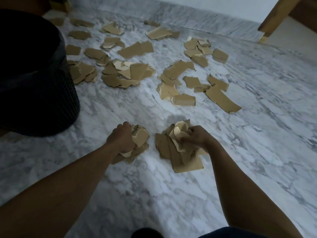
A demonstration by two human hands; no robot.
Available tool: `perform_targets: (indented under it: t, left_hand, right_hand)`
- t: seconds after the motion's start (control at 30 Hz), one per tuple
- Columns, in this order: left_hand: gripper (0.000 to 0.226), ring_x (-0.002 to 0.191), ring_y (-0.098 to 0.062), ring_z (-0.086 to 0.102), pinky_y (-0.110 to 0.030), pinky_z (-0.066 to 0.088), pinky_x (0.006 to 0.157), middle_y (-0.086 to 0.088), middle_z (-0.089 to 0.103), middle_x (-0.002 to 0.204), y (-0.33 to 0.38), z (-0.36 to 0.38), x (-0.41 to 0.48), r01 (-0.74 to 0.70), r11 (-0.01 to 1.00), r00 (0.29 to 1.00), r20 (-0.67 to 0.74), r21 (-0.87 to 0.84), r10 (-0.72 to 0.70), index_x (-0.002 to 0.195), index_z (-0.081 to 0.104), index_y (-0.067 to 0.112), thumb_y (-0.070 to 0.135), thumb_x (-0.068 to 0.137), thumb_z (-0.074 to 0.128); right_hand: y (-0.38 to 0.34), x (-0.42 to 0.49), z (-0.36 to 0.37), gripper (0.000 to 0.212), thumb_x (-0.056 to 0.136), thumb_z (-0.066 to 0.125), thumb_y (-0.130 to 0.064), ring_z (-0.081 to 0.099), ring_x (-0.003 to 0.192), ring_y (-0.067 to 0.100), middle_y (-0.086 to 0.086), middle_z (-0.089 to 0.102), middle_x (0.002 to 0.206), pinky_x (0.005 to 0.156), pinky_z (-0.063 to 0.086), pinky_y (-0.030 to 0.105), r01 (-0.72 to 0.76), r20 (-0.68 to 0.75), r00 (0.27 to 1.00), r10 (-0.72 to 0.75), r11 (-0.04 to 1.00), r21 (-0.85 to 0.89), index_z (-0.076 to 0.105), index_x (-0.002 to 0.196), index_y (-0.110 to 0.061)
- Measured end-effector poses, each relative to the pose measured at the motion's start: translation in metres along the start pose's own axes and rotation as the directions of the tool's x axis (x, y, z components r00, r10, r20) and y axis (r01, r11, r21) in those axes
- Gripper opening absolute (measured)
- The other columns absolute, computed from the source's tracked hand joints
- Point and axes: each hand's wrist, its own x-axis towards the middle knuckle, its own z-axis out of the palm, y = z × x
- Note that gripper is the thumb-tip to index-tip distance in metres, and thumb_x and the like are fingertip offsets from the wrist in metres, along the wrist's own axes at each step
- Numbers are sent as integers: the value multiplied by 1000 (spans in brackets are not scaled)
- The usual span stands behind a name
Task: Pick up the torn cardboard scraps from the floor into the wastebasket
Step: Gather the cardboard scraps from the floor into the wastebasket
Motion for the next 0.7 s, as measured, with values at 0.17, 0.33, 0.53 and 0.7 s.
perform_targets:
  t: [0.17,0.33,0.53,0.7]
  left_hand:
    - [82,119,-35,50,-39,47,86,-17,44,134,-7,-6,-3,45,997,999,-27,-58,-46,134,34,4,30,73,81]
    - [84,111,-35,57,-35,45,73,-17,53,129,-13,-8,-2,80,990,996,-17,-118,-83,136,26,3,31,77,79]
    - [71,105,-34,59,-37,49,76,-15,56,122,-16,-6,-3,83,989,996,-25,-120,-86,124,31,7,34,76,77]
    - [73,109,-34,58,-38,49,79,-15,55,125,-20,-4,-4,97,986,995,-23,-138,-101,126,32,7,34,76,78]
  right_hand:
    - [-22,-8,-17,40,75,84,-23,68,94,19,0,71,104,82,58,38,159,118,978,-171,982,103,67,111,-20]
    - [-22,-7,-25,49,77,82,-9,68,90,24,6,69,106,69,61,43,174,45,980,-193,945,276,59,119,-20]
    - [-37,13,-7,13,75,75,4,65,66,21,14,69,84,52,52,26,81,-94,995,-40,865,494,74,83,-5]
    - [-43,45,36,57,53,78,-54,62,92,18,3,61,101,77,56,29,-78,-181,979,98,991,112,67,94,-17]
